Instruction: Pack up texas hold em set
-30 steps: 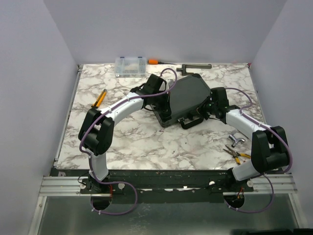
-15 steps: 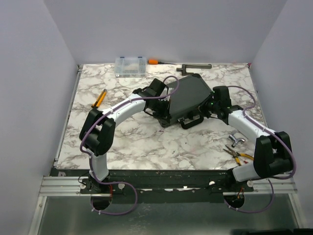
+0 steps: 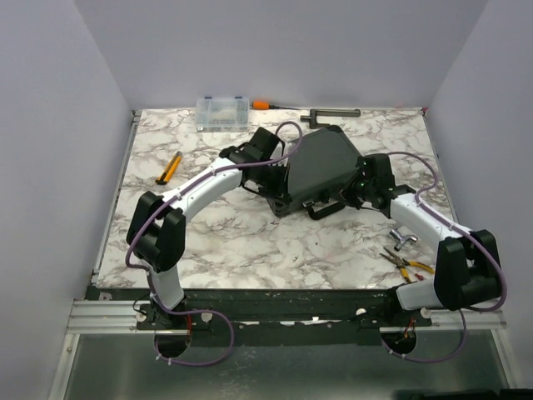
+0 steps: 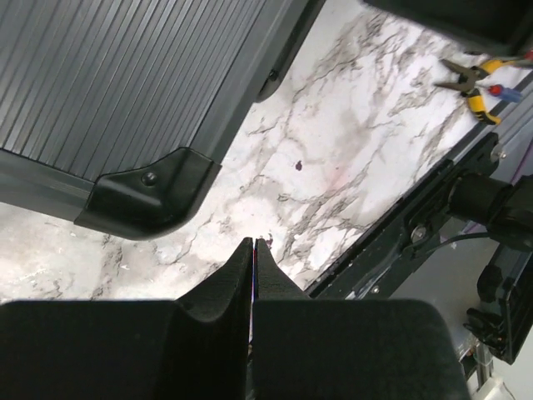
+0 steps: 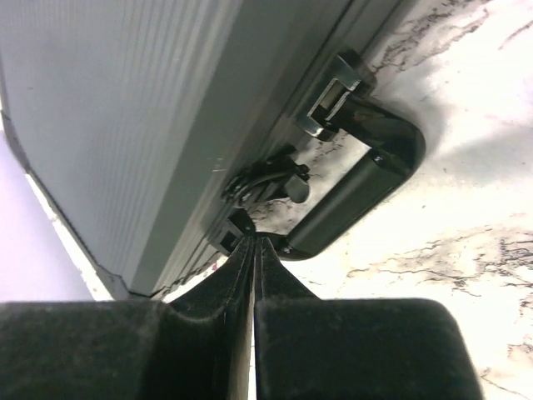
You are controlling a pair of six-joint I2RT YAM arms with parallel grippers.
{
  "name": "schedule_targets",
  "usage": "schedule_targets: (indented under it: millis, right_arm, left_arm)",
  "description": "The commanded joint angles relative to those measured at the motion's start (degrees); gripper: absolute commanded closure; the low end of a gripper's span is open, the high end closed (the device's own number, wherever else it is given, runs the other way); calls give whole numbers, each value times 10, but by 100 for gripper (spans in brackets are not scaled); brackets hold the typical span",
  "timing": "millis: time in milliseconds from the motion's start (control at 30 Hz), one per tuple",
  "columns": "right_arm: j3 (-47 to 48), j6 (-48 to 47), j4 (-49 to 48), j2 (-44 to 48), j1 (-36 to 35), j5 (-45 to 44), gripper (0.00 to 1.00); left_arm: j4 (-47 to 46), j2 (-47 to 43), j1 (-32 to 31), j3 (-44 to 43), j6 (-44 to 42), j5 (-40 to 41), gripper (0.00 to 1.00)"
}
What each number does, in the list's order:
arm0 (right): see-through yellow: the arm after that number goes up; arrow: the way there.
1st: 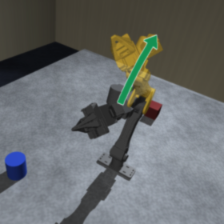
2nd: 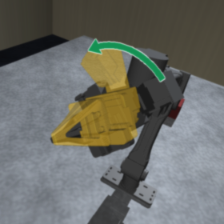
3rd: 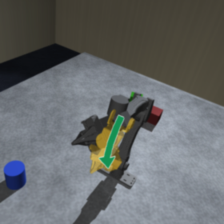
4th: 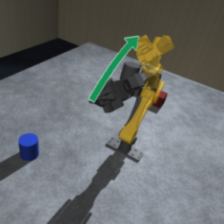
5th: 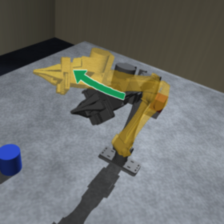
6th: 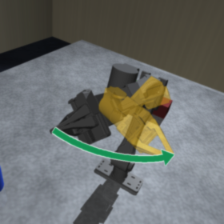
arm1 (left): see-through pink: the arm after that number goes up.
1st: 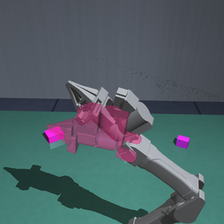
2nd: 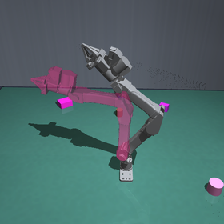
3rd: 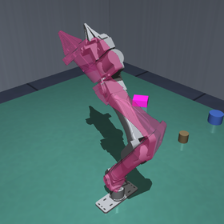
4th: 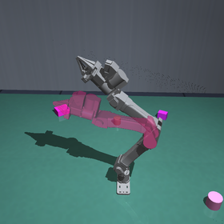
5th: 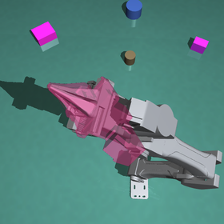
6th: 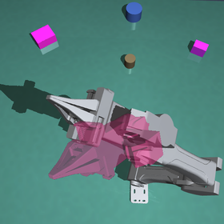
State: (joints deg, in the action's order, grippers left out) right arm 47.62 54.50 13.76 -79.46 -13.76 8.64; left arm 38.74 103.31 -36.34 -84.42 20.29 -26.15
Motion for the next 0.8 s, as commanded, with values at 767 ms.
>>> schedule_targets:
  millis: [767]
  right_arm:
    - [17, -18, -44, -124, 3, 43, 99]
  left_arm:
    - [39, -175, 1, 75, 11, 33, 98]
